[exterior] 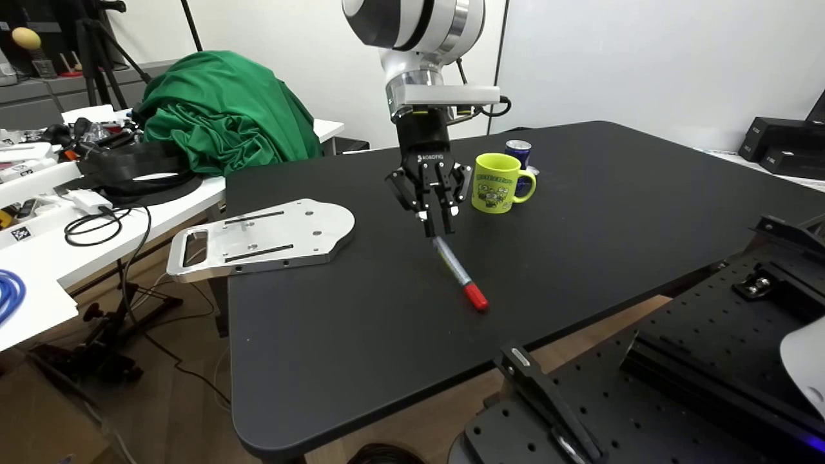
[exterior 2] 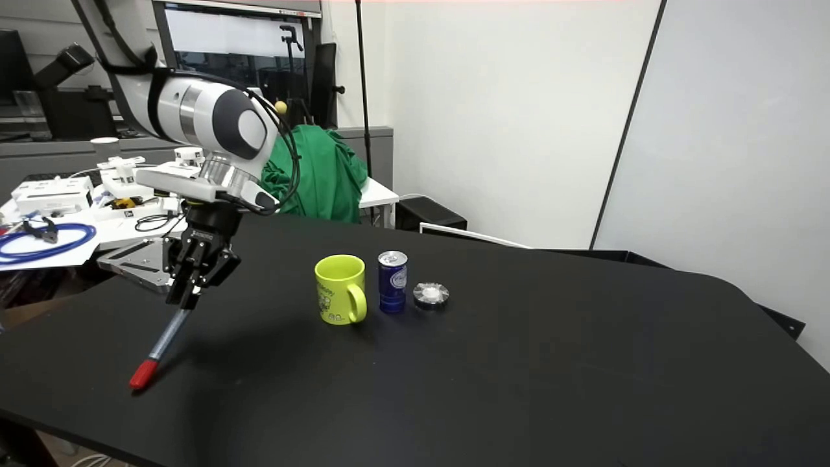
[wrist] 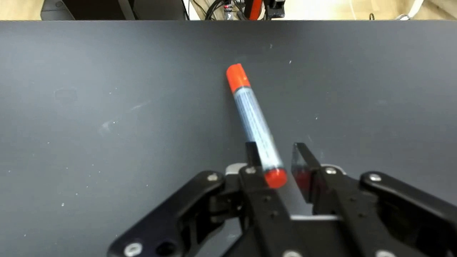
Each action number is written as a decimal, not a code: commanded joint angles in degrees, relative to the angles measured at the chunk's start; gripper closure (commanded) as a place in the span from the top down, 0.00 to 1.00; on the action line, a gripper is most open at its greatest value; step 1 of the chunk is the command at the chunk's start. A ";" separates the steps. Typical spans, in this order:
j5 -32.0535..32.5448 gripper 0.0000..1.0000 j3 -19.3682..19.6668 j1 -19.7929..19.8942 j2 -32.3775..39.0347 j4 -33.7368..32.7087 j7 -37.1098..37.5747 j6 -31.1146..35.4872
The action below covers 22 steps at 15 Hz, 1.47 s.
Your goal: Put the marker on the table
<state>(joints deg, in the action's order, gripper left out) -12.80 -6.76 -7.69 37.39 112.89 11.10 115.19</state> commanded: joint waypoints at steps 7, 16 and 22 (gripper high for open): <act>-3.56 0.99 -1.63 0.75 -2.60 -1.57 -5.82 -0.27; -3.32 1.00 -5.39 -0.79 -18.82 12.66 -16.17 26.63; -2.68 1.00 -7.59 -1.04 -22.47 17.23 -19.84 37.86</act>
<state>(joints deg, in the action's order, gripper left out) -15.88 -13.86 -9.21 14.79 130.34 -9.21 153.33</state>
